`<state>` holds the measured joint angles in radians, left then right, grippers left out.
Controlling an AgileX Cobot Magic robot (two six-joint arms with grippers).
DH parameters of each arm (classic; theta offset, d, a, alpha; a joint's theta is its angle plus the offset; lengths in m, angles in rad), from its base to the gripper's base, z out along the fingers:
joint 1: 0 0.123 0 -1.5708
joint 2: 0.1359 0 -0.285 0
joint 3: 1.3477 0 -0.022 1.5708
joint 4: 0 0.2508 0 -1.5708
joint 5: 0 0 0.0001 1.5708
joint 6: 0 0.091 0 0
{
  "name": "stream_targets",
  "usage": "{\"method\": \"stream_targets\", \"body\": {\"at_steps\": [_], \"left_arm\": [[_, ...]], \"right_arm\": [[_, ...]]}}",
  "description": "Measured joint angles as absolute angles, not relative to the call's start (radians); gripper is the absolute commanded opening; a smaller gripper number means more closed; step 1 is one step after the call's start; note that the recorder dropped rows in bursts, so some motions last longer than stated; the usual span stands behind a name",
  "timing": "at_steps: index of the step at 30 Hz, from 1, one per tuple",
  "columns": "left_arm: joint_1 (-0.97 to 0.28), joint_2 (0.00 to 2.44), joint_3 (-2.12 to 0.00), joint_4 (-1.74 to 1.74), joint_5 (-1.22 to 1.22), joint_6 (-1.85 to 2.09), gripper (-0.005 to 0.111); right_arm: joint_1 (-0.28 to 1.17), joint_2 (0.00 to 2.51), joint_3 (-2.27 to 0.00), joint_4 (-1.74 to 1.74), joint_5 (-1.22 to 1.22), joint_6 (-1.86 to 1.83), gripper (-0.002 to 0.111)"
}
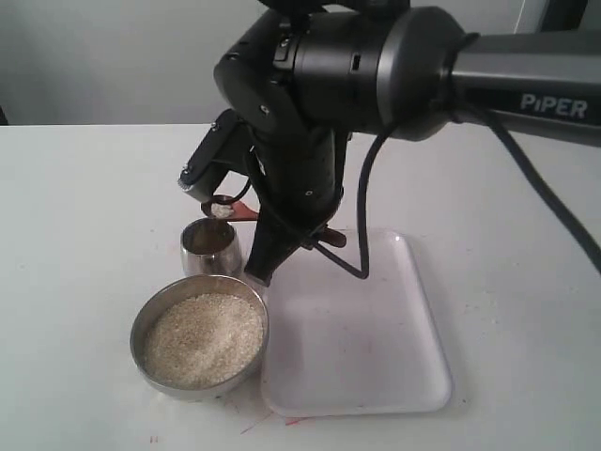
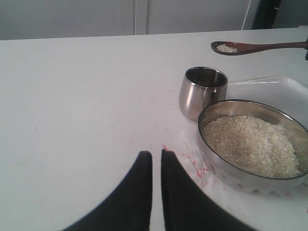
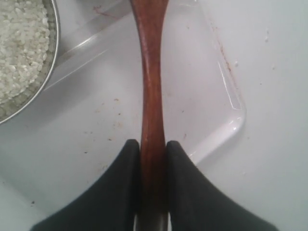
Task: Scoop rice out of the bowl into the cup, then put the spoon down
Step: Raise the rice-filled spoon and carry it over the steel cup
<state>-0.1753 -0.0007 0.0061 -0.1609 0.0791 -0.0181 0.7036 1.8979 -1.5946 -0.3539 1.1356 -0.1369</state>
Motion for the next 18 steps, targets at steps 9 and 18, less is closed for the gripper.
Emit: {"method": "stream_targets", "body": {"at_steps": [9, 18], "left_arm": [[-0.175, -0.001, 0.006, -0.161, 0.079, -0.018, 0.014], [-0.175, -0.001, 0.006, -0.161, 0.079, -0.018, 0.014]], "right_arm": [[0.704, 1.929, -1.595, -0.409, 1.074, -0.220, 0.000], [0.708, 1.942, -1.595, -0.521, 1.072, -0.256, 0.000]]}}
